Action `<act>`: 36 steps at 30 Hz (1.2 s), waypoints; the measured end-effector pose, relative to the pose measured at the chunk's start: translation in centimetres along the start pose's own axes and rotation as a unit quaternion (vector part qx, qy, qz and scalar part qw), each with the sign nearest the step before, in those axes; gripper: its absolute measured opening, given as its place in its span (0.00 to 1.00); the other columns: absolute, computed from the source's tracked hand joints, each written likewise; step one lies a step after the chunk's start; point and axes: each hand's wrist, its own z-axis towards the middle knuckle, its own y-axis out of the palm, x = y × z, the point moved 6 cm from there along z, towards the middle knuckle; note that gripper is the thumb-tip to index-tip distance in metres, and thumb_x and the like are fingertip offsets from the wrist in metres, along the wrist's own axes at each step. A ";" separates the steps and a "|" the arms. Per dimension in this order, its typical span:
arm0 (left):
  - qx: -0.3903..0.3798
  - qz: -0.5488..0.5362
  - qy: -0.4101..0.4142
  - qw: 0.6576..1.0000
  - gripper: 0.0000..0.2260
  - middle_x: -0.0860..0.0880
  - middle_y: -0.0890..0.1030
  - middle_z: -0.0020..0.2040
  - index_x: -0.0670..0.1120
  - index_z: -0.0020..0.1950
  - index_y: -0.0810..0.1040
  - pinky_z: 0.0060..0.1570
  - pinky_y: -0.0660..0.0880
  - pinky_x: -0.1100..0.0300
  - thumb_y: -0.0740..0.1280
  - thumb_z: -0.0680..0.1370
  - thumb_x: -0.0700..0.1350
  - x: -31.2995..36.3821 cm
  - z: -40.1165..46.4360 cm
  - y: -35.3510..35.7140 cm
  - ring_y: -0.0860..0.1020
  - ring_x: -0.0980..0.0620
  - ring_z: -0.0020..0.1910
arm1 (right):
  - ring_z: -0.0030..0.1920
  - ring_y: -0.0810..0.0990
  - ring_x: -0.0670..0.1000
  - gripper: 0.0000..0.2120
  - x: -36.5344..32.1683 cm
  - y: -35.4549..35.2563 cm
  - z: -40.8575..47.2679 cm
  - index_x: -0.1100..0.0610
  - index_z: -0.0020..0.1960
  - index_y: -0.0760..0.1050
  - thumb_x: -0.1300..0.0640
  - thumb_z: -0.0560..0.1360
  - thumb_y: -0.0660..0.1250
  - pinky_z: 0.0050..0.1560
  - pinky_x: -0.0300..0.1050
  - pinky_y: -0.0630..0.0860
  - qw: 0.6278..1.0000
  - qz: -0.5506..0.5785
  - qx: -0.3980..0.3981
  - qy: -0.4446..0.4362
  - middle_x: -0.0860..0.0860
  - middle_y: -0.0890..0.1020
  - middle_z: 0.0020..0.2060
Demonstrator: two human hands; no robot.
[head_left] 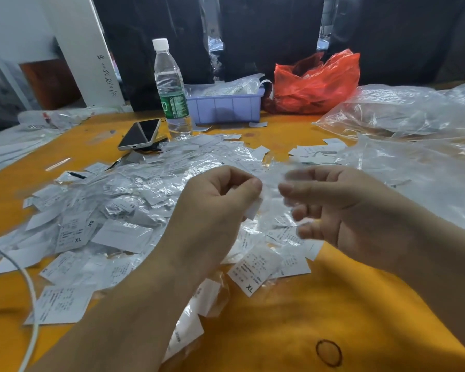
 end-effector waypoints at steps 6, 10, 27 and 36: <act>-0.009 0.004 0.030 0.999 0.05 0.57 0.80 0.32 0.50 0.42 0.82 0.28 0.69 0.71 0.69 0.77 0.47 0.3 -0.3 0.2 0.75 0.62 0.28 | 0.25 0.70 0.45 0.08 0.7 1.0 -0.3 0.58 0.40 0.83 0.60 0.61 0.74 0.24 0.37 0.70 0.999 0.039 -0.035 0.008 0.51 0.74 0.27; -0.040 -0.003 0.028 0.999 0.04 0.55 0.81 0.34 0.52 0.50 0.82 0.29 0.70 0.71 0.71 0.76 0.45 0.4 -0.2 0.7 0.75 0.62 0.28 | 0.27 0.69 0.46 0.02 0.3 -0.1 0.0 0.56 0.37 0.80 0.59 0.66 0.72 0.24 0.38 0.69 0.998 0.046 0.034 -0.011 0.49 0.72 0.28; -0.108 0.032 -0.022 0.993 0.08 0.57 0.80 0.31 0.49 0.38 0.82 0.29 0.67 0.74 0.69 0.77 0.48 -0.1 -0.4 1.6 0.74 0.64 0.29 | 0.22 0.68 0.45 0.05 -0.7 -1.3 0.1 0.59 0.42 0.77 0.59 0.69 0.71 0.20 0.36 0.66 0.992 0.052 0.089 -0.066 0.54 0.82 0.31; -0.137 0.061 -0.017 0.989 0.12 0.47 0.81 0.40 0.49 0.42 0.81 0.34 0.68 0.61 0.64 0.70 0.55 0.2 -0.8 2.0 0.73 0.55 0.34 | 0.22 0.65 0.46 0.10 -1.2 -1.2 -0.3 0.63 0.42 0.76 0.57 0.69 0.71 0.21 0.38 0.64 0.986 -0.050 0.092 -0.132 0.52 0.81 0.29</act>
